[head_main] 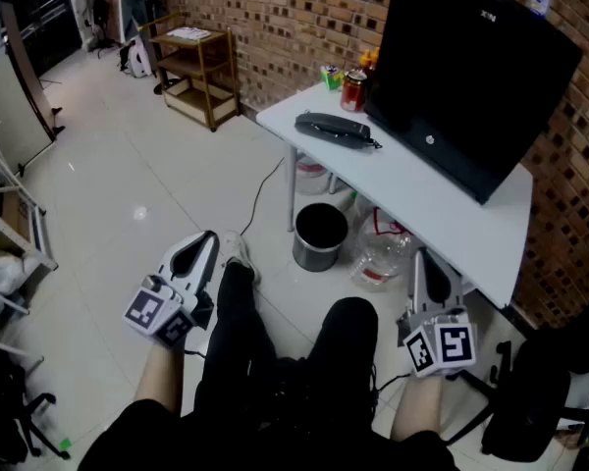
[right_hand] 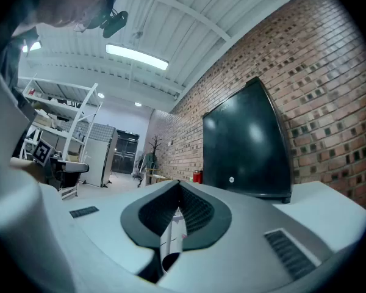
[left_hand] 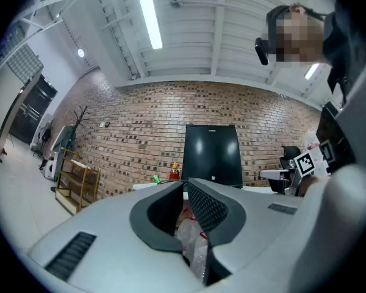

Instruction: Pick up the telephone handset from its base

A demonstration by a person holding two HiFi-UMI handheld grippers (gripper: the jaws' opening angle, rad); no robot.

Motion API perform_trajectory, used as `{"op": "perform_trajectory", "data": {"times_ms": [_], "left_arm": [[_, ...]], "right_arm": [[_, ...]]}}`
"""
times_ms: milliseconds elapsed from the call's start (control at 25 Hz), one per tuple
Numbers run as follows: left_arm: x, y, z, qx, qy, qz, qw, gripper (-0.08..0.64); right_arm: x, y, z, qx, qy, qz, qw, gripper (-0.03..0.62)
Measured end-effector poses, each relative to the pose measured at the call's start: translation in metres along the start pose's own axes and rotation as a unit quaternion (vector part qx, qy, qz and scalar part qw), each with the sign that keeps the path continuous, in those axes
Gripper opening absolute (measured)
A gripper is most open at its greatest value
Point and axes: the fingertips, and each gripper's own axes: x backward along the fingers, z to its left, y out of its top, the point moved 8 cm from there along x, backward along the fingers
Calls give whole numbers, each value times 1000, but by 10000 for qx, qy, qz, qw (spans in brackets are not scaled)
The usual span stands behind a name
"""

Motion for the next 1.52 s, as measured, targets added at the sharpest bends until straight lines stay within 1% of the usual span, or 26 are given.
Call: {"op": "perform_trajectory", "data": {"times_ms": [160, 360, 480, 600, 880, 1040, 1240, 1400, 1520], "left_arm": [[-17, 13, -1, -75, -33, -152, 9999, 29], [-35, 13, 2, -292, -152, -119, 9994, 29], [-47, 14, 1, -349, -191, -163, 9991, 29], [-57, 13, 2, -423, -252, -191, 9986, 29], [-96, 13, 26, -572, -476, -191, 9970, 29], [-123, 11, 40, -580, -545, -221, 9966, 29], [-147, 0, 55, -346, -465, -285, 9979, 29], [-171, -2, 59, -482, -635, -135, 9967, 29], [-186, 1, 66, -495, -761, -91, 9958, 29]], "right_arm": [[-8, 9, -2, -16, 64, -79, 9999, 9], [-23, 0, -2, 91, 97, -39, 9999, 9], [-32, -3, -1, 124, 137, -96, 9998, 9], [-45, -3, 3, 269, 138, -92, 9995, 9], [-85, -2, 1, 238, 342, -44, 9991, 9], [-112, -2, -1, 141, 574, -28, 9983, 9], [-137, -5, 3, 36, 862, -146, 9962, 9], [-154, -6, -5, 42, 816, -159, 9965, 9], [-160, -3, -12, 60, 798, -136, 9967, 9]]}}
